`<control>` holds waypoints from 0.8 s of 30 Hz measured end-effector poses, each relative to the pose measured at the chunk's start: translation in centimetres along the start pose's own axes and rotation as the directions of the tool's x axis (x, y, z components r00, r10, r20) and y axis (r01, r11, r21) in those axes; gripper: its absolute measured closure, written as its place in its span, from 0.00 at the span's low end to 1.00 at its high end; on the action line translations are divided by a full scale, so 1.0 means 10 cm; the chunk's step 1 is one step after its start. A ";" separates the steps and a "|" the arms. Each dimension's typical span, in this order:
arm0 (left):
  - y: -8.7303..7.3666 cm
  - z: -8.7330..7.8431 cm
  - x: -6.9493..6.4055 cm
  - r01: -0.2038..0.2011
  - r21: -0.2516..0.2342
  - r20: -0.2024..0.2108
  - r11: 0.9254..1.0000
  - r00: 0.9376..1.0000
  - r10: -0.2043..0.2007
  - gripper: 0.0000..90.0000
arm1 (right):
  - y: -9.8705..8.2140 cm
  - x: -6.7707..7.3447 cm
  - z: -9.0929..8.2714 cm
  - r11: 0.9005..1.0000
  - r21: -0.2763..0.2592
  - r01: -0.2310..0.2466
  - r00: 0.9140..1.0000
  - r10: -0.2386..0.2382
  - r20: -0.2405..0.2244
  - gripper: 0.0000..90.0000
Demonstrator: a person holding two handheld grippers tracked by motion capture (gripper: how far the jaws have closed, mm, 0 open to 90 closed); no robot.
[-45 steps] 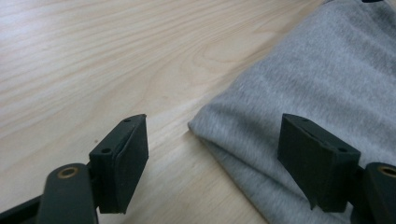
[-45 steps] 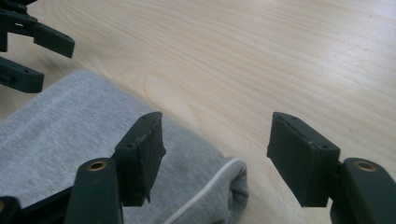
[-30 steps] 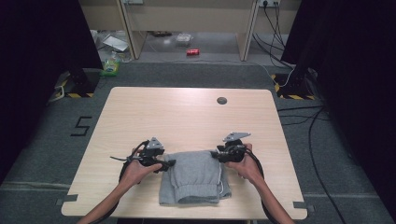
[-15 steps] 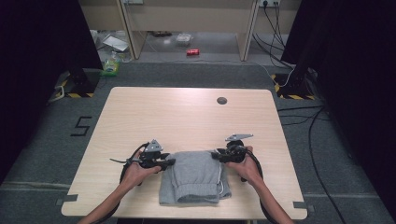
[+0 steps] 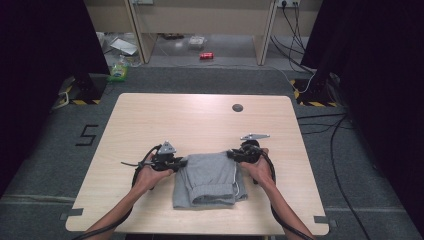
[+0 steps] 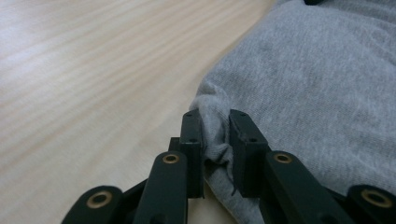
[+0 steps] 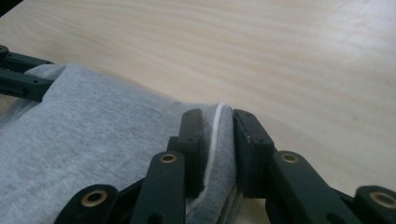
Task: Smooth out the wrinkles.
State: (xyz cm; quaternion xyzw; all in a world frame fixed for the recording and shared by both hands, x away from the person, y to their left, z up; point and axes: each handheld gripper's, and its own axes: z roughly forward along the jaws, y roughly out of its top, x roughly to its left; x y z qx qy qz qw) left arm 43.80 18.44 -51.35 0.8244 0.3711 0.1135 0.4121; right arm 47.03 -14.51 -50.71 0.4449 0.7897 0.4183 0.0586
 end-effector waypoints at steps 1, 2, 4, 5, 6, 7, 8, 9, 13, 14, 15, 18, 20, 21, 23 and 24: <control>0.02 0.02 0.04 0.003 0.001 -0.005 1.000 1.000 -0.003 0.84 | 0.05 -0.03 0.04 1.000 -0.003 -0.004 1.000 0.004 0.009 0.82; 0.04 0.04 0.08 0.009 -0.002 -0.006 1.000 1.000 -0.009 0.84 | 0.09 -0.05 0.06 1.000 -0.008 -0.002 1.000 0.002 0.014 0.82; 0.08 0.07 0.13 0.013 -0.004 -0.018 1.000 1.000 -0.013 0.84 | 0.15 -0.09 0.11 1.000 -0.016 -0.013 1.000 0.013 0.026 0.82; 0.10 0.09 0.16 0.009 0.001 -0.022 1.000 1.000 -0.009 0.84 | 0.17 -0.11 0.13 1.000 -0.021 -0.018 0.999 0.019 0.027 0.82; 0.12 0.10 0.17 0.007 0.002 -0.028 1.000 1.000 -0.007 0.84 | 0.20 -0.14 0.17 0.999 -0.023 -0.030 0.999 0.030 0.030 0.83; 0.14 0.12 0.19 0.003 0.004 -0.037 1.000 0.999 -0.003 0.84 | 0.22 -0.16 0.19 0.999 -0.028 -0.033 0.999 0.034 0.032 0.83; 0.16 0.13 0.20 -0.002 0.007 -0.044 1.000 0.999 0.003 0.84 | 0.24 -0.17 0.21 0.999 -0.031 -0.043 0.998 0.044 0.035 0.83; 0.18 0.15 0.22 -0.011 0.008 -0.050 1.000 0.999 0.011 0.84 | 0.25 -0.18 0.23 0.998 -0.032 -0.046 0.998 0.047 0.038 0.83; 0.25 0.20 0.29 -0.014 0.014 -0.070 1.000 0.997 0.015 0.84 | 0.34 -0.23 0.25 0.998 -0.039 -0.050 0.997 0.052 0.059 0.84; 0.27 0.22 0.30 -0.010 0.013 -0.074 1.000 0.997 0.011 0.84 | 0.36 -0.24 0.26 0.998 -0.046 -0.052 0.997 0.055 0.061 0.84; 0.28 0.23 0.32 -0.002 0.013 -0.073 1.000 0.997 0.003 0.84 | 0.37 -0.26 0.26 0.997 -0.047 -0.056 0.996 0.059 0.067 0.85; 0.28 0.24 0.34 0.011 0.012 -0.068 1.000 0.998 -0.010 0.84 | 0.40 -0.29 0.29 0.996 -0.047 -0.071 0.995 0.074 0.070 0.84; 0.27 0.23 0.35 0.020 0.009 -0.065 1.000 0.998 -0.019 0.83 | 0.40 -0.30 0.30 0.996 -0.051 -0.077 0.994 0.081 0.072 0.83; 0.26 0.23 0.36 0.033 0.005 -0.060 0.999 0.998 -0.032 0.82 | 0.39 -0.30 0.30 0.996 -0.050 -0.073 0.994 0.077 0.074 0.81; 0.25 0.22 0.38 0.061 0.002 -0.055 0.998 0.997 -0.061 0.79 | 0.38 -0.29 0.29 0.996 -0.043 -0.074 0.995 0.077 0.071 0.75; 0.25 0.22 0.39 0.073 0.000 -0.051 0.997 0.996 -0.073 0.76 | 0.38 -0.29 0.29 0.996 -0.036 -0.080 0.994 0.082 0.069 0.69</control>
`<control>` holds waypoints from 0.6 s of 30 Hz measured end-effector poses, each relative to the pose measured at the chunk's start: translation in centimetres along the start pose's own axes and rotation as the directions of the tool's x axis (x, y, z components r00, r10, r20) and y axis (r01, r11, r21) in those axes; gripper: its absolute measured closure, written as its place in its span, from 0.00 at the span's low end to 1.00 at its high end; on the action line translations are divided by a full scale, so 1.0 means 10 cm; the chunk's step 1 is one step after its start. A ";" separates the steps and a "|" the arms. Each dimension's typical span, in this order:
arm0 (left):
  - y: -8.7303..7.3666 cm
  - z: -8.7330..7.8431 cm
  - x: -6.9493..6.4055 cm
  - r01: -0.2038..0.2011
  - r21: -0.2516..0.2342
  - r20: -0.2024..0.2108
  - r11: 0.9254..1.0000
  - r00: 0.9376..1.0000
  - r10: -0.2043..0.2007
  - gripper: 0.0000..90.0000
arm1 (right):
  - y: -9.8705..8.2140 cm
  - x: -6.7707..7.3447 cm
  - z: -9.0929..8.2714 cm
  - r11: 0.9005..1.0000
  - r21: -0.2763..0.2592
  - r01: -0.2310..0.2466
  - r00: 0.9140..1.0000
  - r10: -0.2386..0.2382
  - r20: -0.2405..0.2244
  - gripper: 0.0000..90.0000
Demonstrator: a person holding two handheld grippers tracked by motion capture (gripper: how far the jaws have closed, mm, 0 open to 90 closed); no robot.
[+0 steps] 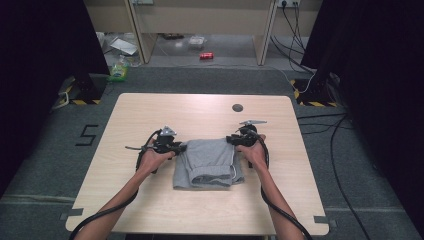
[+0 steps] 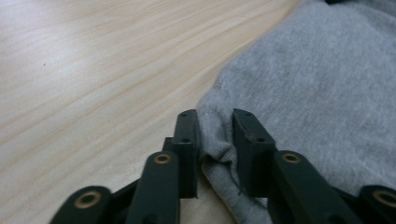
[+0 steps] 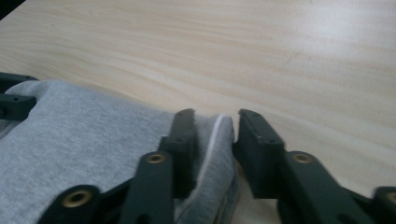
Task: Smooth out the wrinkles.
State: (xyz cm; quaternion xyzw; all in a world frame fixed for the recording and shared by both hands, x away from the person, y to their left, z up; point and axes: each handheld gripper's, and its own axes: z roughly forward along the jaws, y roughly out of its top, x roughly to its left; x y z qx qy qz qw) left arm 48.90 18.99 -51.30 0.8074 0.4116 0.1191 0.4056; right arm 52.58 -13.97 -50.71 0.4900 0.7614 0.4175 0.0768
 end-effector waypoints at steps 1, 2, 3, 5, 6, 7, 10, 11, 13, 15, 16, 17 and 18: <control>0.00 -0.01 0.00 0.008 0.000 0.002 1.000 1.000 -0.008 0.73 | -0.01 0.00 -0.01 1.000 0.010 -0.013 1.000 0.013 -0.002 0.64; -0.01 -0.02 0.01 0.018 -0.002 0.000 1.000 1.000 -0.018 0.69 | -0.02 0.00 -0.03 1.000 0.011 -0.015 1.000 0.015 -0.003 0.60; -0.01 -0.03 0.00 0.029 -0.005 -0.001 1.000 1.000 -0.029 0.64 | -0.03 0.00 -0.06 1.000 0.008 -0.014 1.000 0.014 -0.002 0.55; -0.03 -0.08 -0.01 0.034 -0.010 0.001 0.999 0.999 -0.034 0.58 | -0.08 0.00 -0.11 1.000 0.009 0.000 1.000 0.000 0.000 0.49; -0.03 -0.11 -0.03 0.032 -0.014 0.002 0.999 0.999 -0.032 0.57 | -0.10 0.01 -0.13 1.000 0.014 0.012 1.000 -0.012 0.002 0.47; -0.04 -0.13 -0.06 0.028 -0.019 0.009 0.999 1.000 -0.028 0.55 | -0.14 0.01 -0.16 0.999 0.023 0.022 1.000 -0.023 0.009 0.45; -0.06 -0.21 -0.19 0.003 -0.014 0.013 1.000 1.000 -0.003 0.48 | -0.21 0.03 -0.27 0.998 0.032 0.052 0.999 -0.052 0.013 0.42; -0.07 -0.22 -0.21 -0.008 -0.012 0.015 1.000 1.000 0.009 0.48 | -0.22 0.04 -0.30 0.997 0.033 0.064 0.998 -0.065 0.017 0.42; -0.10 -0.23 -0.27 -0.021 0.001 0.020 1.000 1.000 0.021 0.47 | -0.26 0.07 -0.36 0.995 0.043 0.093 0.995 -0.094 0.029 0.40; -0.13 -0.23 -0.29 -0.042 0.022 0.017 0.999 0.999 0.042 0.46 | -0.29 0.10 -0.41 0.993 0.049 0.109 0.993 -0.111 0.035 0.39; -0.15 -0.24 -0.30 -0.046 0.025 0.013 0.999 0.999 0.045 0.46 | -0.31 0.11 -0.43 0.992 0.053 0.115 0.993 -0.117 0.031 0.39; -0.17 -0.26 -0.30 -0.043 0.022 0.012 0.999 0.999 0.042 0.45 | -0.32 0.13 -0.44 0.991 0.054 0.122 0.992 -0.124 0.028 0.38; -0.19 -0.29 -0.30 -0.036 0.013 0.019 0.999 0.999 0.036 0.45 | -0.33 0.15 -0.48 0.990 0.053 0.133 0.991 -0.134 0.023 0.38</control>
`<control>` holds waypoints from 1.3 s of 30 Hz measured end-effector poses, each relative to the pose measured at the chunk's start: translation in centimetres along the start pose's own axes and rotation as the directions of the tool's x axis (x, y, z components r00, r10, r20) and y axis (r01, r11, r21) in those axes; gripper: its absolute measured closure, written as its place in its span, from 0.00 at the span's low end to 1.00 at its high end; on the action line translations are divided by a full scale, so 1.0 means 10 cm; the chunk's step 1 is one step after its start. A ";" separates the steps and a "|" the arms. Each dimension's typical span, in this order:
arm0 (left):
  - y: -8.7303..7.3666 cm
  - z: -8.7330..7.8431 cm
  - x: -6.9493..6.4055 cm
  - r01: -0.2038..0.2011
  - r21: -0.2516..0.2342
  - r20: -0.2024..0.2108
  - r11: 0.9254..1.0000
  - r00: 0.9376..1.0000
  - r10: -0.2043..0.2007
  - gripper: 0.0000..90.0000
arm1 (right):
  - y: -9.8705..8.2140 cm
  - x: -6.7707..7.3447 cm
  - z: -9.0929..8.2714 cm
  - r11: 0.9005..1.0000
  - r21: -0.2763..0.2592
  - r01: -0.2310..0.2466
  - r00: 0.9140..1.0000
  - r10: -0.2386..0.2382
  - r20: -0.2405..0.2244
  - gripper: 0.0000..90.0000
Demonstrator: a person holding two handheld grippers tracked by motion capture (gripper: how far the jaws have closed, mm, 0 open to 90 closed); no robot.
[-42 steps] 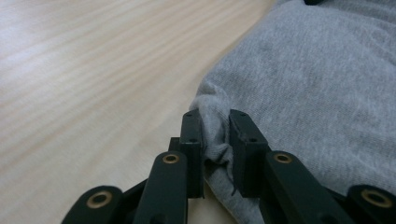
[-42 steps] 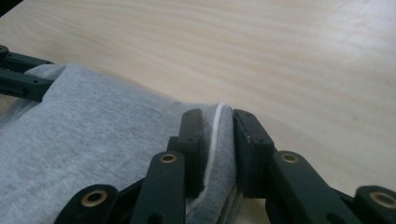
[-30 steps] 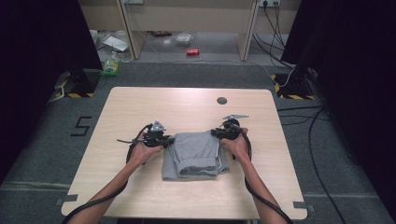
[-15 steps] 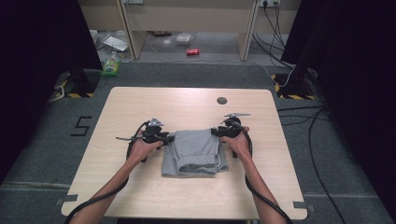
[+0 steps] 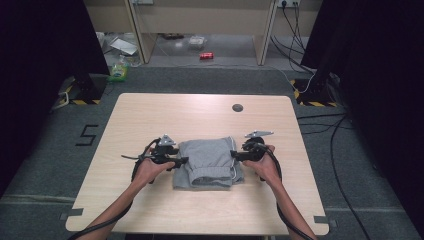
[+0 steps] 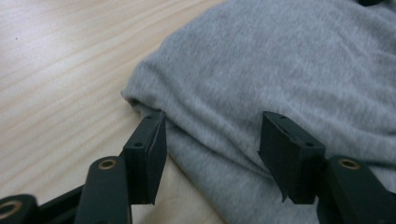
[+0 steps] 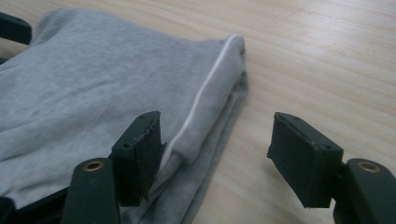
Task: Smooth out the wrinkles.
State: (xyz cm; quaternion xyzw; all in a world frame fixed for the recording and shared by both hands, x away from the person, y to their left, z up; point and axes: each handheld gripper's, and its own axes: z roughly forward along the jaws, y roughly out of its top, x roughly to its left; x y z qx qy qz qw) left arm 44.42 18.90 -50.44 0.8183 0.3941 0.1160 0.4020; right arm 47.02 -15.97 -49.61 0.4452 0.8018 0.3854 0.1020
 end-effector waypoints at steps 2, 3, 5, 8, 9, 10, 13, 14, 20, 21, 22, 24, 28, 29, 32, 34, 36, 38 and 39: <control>-0.03 -0.07 -0.02 0.005 -0.017 0.009 1.000 1.000 -0.005 0.44 | -0.02 0.04 -0.08 1.000 -0.013 0.010 1.000 -0.010 -0.008 0.38; -0.06 -0.11 -0.03 0.001 -0.020 0.010 1.000 1.000 0.000 0.44 | -0.03 0.05 -0.10 1.000 -0.021 0.013 1.000 -0.013 -0.011 0.38; -0.11 -0.18 -0.05 -0.001 -0.021 0.016 1.000 1.000 0.001 0.43 | -0.04 0.07 -0.16 0.999 -0.033 0.013 1.000 -0.013 -0.008 0.37; -0.18 -0.29 -0.05 -0.001 -0.025 0.019 1.000 1.000 0.002 0.41 | -0.07 0.10 -0.25 0.999 -0.051 0.015 1.000 -0.015 -0.009 0.37; -0.20 -0.32 -0.05 0.007 -0.034 0.019 0.999 1.000 -0.006 0.41 | -0.09 0.11 -0.28 0.999 -0.052 0.016 1.000 -0.016 -0.011 0.37; -0.21 -0.35 -0.05 0.013 -0.037 0.019 0.999 1.000 -0.012 0.41 | -0.11 0.12 -0.30 0.998 -0.053 0.015 1.000 -0.016 -0.010 0.37; -0.27 -0.43 -0.05 0.020 -0.044 0.026 0.999 0.999 -0.019 0.40 | -0.19 0.16 -0.34 0.999 -0.045 0.017 1.000 -0.018 -0.015 0.37; -0.28 -0.45 -0.05 0.024 -0.048 0.028 0.999 0.999 -0.023 0.40 | -0.21 0.16 -0.34 0.999 -0.045 0.015 1.000 -0.016 -0.016 0.37; -0.35 -0.55 -0.10 0.015 -0.045 0.035 0.999 0.999 -0.013 0.37 | -0.30 0.22 -0.41 0.998 -0.053 0.013 1.000 -0.014 -0.020 0.36; -0.38 -0.57 -0.11 0.016 -0.042 0.037 0.999 0.999 -0.015 0.37 | -0.32 0.23 -0.43 0.998 -0.054 0.016 1.000 -0.017 -0.018 0.36; -0.41 -0.59 -0.12 0.014 -0.035 0.037 0.999 0.999 -0.013 0.36 | -0.33 0.24 -0.45 0.998 -0.057 0.019 1.000 -0.020 -0.018 0.36; -0.47 -0.64 -0.13 0.012 -0.026 0.035 1.000 0.999 -0.011 0.36 | -0.36 0.26 -0.48 0.998 -0.058 0.016 1.000 -0.017 -0.021 0.36; -0.59 -0.72 -0.12 0.020 0.001 0.033 1.000 0.999 -0.020 0.33 | -0.42 0.27 -0.54 0.998 -0.059 0.011 1.000 -0.012 -0.017 0.35; -0.62 -0.74 -0.12 0.024 -0.002 0.028 1.000 0.999 -0.024 0.33 | -0.45 0.27 -0.55 0.998 -0.056 0.014 1.000 -0.014 -0.012 0.35; -0.68 -0.80 -0.10 0.029 -0.005 0.017 1.000 0.999 -0.029 0.31 | -0.53 0.27 -0.57 0.999 -0.043 0.011 1.000 -0.012 -0.009 0.34; -0.73 -0.84 -0.10 0.025 -0.001 0.004 1.000 1.000 -0.025 0.31 | -0.59 0.26 -0.58 1.000 -0.030 0.009 1.000 -0.009 -0.006 0.33; -0.79 -0.88 -0.10 0.016 0.006 -0.017 1.000 1.000 -0.016 0.30 | -0.63 0.27 -0.60 1.000 -0.022 0.001 1.000 -0.001 0.000 0.32; -0.85 -0.91 -0.09 0.021 0.008 -0.024 1.000 0.999 -0.021 0.29 | -0.67 0.27 -0.62 1.000 -0.022 0.008 1.000 -0.008 0.007 0.32; -0.89 -0.92 -0.08 0.028 0.010 -0.028 1.000 0.999 -0.027 0.28 | -0.68 0.28 -0.64 1.000 -0.019 0.005 1.000 -0.005 0.012 0.31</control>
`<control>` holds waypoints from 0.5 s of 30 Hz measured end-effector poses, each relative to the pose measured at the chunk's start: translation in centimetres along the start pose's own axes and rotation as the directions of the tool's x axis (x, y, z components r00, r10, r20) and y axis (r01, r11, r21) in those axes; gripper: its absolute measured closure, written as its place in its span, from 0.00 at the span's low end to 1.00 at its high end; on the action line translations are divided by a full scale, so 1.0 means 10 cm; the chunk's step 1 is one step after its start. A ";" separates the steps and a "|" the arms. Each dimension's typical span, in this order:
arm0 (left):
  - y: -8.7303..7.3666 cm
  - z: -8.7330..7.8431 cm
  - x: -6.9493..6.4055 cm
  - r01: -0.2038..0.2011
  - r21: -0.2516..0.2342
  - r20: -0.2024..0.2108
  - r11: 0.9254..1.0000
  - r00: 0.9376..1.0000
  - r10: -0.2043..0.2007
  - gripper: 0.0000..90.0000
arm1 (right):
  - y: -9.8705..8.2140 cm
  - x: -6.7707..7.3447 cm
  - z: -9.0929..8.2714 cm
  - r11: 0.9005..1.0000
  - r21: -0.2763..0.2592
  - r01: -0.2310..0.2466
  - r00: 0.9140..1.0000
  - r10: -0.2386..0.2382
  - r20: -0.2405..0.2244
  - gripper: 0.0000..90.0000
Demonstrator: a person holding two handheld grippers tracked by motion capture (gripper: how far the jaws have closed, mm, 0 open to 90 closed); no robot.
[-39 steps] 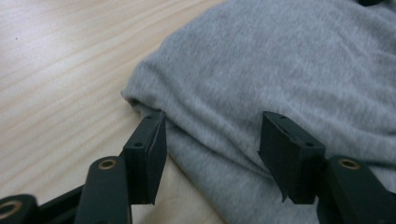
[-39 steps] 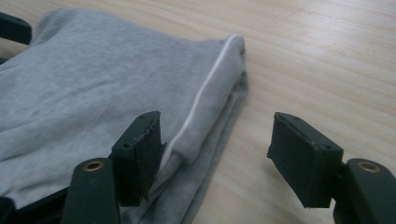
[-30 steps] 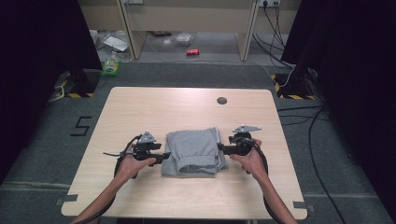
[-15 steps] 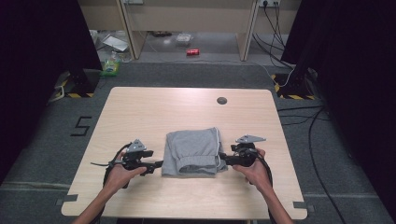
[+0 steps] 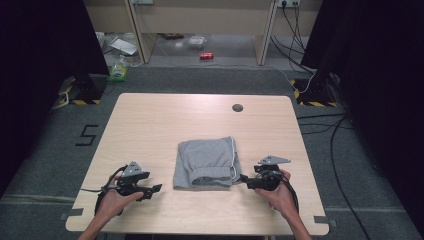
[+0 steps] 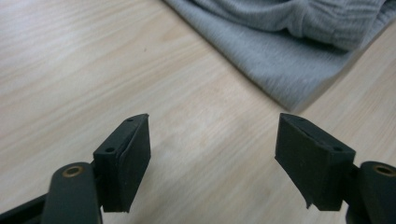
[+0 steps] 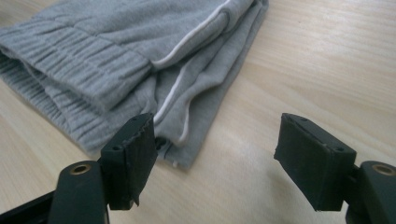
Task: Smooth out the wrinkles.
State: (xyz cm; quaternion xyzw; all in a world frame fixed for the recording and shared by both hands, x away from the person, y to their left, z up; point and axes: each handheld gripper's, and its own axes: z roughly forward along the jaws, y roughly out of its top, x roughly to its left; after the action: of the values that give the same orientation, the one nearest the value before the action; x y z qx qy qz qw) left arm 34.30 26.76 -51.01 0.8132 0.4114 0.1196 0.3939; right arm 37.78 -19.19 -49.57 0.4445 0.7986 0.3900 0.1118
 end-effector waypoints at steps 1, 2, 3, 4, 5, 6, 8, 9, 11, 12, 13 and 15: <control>-0.03 0.00 0.00 0.001 0.005 -0.002 1.000 1.000 -0.001 0.28 | -0.02 0.01 -0.02 1.000 0.002 0.009 1.000 -0.009 0.010 0.30; -0.07 -0.02 0.01 -0.002 0.012 -0.007 1.000 1.000 0.002 0.27 | -0.03 0.02 -0.03 1.000 0.001 0.008 1.000 -0.008 0.015 0.30; -0.10 -0.03 0.01 0.003 0.010 -0.009 1.000 1.000 -0.003 0.27 | -0.06 0.03 -0.06 1.000 -0.001 0.016 1.000 -0.016 0.021 0.28; -0.12 -0.04 0.02 0.008 0.007 -0.012 1.000 1.000 -0.008 0.27 | -0.08 0.04 -0.08 1.000 0.000 0.011 1.000 -0.011 0.016 0.27; -0.15 -0.06 0.03 0.017 0.000 -0.016 1.000 1.000 -0.017 0.26 | -0.10 0.04 -0.10 1.000 -0.001 0.006 1.000 -0.006 0.018 0.27; -0.16 -0.07 0.03 0.024 -0.008 -0.019 1.000 1.000 -0.024 0.25 | -0.13 0.05 -0.12 1.000 0.003 0.011 1.000 -0.011 0.024 0.26; -0.20 -0.09 0.02 0.004 -0.010 -0.027 1.000 1.000 -0.004 0.25 | -0.19 0.06 -0.15 1.000 0.014 0.012 0.999 -0.013 0.038 0.25; -0.21 -0.10 0.01 -0.012 -0.004 -0.037 1.000 0.999 0.012 0.25 | -0.22 0.06 -0.16 1.000 0.019 0.013 0.999 -0.014 0.041 0.25; -0.24 -0.11 -0.01 -0.036 -0.008 -0.058 0.999 0.998 0.036 0.24 | -0.27 0.07 -0.17 0.999 0.032 0.007 0.999 -0.009 0.044 0.24; -0.27 -0.11 -0.01 -0.048 -0.017 -0.075 0.999 0.996 0.047 0.24 | -0.29 0.07 -0.18 0.999 0.038 0.011 0.999 -0.012 0.048 0.24; -0.28 -0.11 -0.02 -0.061 -0.020 -0.093 0.998 0.994 0.059 0.24 | -0.31 0.07 -0.18 0.999 0.044 0.010 0.999 -0.012 0.053 0.24; -0.31 -0.14 -0.03 -0.048 -0.017 -0.107 0.999 0.993 0.046 0.22 | -0.34 0.08 -0.18 0.998 0.057 0.011 0.998 -0.014 0.063 0.23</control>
State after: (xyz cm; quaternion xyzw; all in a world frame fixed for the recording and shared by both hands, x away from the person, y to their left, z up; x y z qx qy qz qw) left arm 31.62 28.34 -52.35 0.8113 0.4113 0.1761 0.3763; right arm 34.24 -20.56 -50.70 0.4546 0.8083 0.3522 0.1266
